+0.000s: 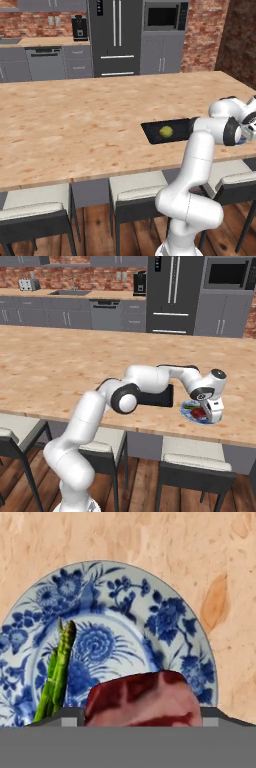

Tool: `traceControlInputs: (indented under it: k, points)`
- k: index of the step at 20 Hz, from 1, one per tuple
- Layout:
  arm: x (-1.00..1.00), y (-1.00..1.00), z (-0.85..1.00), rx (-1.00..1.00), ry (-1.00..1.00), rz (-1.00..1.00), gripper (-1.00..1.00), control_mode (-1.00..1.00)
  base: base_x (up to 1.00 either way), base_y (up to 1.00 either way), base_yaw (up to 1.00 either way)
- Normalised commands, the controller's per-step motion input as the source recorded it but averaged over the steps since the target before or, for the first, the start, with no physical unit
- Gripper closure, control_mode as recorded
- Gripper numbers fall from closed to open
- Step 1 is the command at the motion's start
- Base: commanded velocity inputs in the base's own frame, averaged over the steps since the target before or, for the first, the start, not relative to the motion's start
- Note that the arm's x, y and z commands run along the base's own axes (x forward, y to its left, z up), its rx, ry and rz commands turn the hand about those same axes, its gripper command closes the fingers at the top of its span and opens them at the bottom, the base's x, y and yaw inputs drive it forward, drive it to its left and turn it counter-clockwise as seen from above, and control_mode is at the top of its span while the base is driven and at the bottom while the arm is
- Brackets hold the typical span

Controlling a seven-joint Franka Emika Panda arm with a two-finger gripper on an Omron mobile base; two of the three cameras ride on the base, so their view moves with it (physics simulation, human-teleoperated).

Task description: Create a steak meal by picking up the steak and asparagus from the tray and placing them on the plate. Leave the pear on the tray.

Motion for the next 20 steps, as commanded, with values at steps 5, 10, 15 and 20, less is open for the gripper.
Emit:
traceControlInputs:
  k: [5, 10, 15, 20]
  points:
    - [0.23, 0.00, 0.00, 0.00, 0.00, -0.04, -1.00, -1.00, 0.00, 0.00, 0.00]
    - [0.05, 0.00, 0.00, 0.00, 0.00, -0.04, -1.00, -1.00, 0.00, 0.00, 0.00]
    - [-0.15, 0.00, 0.03, 0.00, -0.05, -0.03, -1.00, -1.00, 0.00, 0.00, 0.00]
    - [-0.79, 0.02, 0.51, 0.00, -0.07, 0.00, -1.00, -1.00, 0.00, 0.00, 0.00]
